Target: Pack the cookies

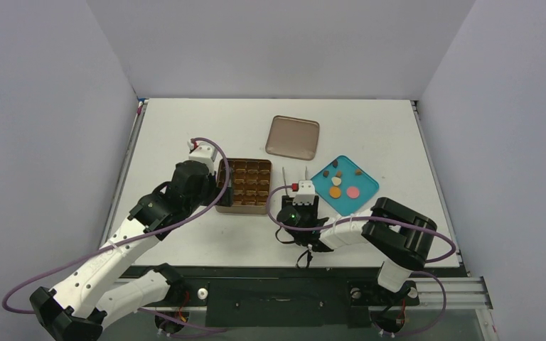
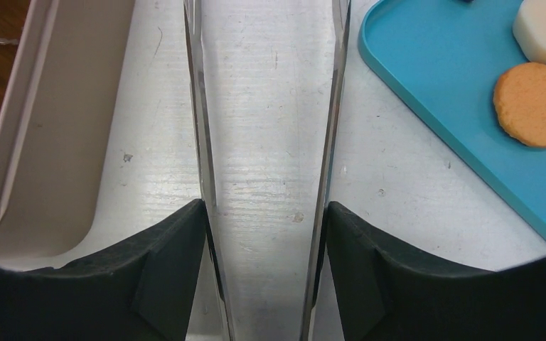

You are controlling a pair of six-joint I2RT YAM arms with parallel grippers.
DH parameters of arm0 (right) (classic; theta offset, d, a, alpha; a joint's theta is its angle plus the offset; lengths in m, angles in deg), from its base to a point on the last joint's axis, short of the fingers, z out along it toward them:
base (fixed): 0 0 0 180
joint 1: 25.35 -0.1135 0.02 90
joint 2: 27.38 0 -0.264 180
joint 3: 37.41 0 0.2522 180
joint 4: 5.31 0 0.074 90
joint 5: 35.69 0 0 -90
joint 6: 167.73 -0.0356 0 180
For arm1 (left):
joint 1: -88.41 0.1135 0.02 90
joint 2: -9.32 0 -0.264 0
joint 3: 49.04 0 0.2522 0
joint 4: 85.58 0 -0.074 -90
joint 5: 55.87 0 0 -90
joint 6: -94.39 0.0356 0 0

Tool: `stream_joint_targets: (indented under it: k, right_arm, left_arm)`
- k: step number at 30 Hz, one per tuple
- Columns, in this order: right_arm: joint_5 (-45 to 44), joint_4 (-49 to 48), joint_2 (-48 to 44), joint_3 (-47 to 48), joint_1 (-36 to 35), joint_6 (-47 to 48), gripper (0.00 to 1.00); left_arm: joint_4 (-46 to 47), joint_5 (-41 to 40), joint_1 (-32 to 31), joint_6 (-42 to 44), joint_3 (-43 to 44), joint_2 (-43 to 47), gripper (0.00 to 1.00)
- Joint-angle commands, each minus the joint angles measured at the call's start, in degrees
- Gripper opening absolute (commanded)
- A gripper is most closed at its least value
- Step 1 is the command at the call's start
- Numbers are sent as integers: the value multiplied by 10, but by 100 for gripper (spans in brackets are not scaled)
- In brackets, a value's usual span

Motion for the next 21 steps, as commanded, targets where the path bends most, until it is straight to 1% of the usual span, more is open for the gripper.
stream_joint_targets:
  k: [1,5,8,11,16,21]
  right_arm:
    - [-20,-27,5,-8,-5,-6,57]
    - [-25,-24,5,-5,-5,-3,53]
    - [-28,-7,1,2,-6,-2,47]
    - [-32,6,-11,7,-9,0,45]
    - [-35,69,-46,24,-14,0,44]
    - [-19,141,-87,41,-14,-3,42]
  left_arm:
    - [14,-14,3,2,-1,10,97]
    - [14,-14,4,2,-2,9,97]
    - [14,-15,3,2,-1,9,97]
    - [13,-16,3,2,-1,10,97]
    - [14,-16,3,2,-1,12,97]
    - [13,-15,3,3,0,15,97]
